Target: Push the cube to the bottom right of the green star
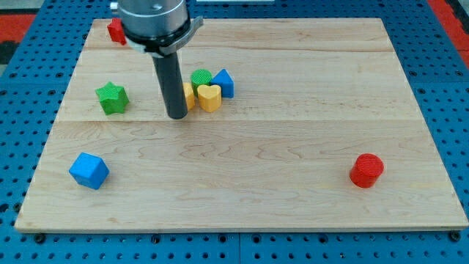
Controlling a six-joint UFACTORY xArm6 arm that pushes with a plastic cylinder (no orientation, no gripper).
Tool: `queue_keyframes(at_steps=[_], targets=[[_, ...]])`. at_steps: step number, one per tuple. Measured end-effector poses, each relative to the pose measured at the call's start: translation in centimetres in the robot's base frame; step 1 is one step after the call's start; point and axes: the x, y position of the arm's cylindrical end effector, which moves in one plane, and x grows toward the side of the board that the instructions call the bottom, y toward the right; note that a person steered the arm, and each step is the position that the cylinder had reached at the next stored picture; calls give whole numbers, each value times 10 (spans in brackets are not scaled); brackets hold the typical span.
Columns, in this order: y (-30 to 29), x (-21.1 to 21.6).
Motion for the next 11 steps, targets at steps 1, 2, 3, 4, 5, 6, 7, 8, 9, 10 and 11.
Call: queue_keyframes(at_steps=[1, 2, 3, 4, 5, 6, 7, 8, 9, 10, 11], targets=[[-33, 25], [-136, 22], [-200, 77], [-163, 138], [-91, 129], [-93, 76], [-156, 106], [-194, 77], [-81, 78], [-19, 67], [-108, 98]])
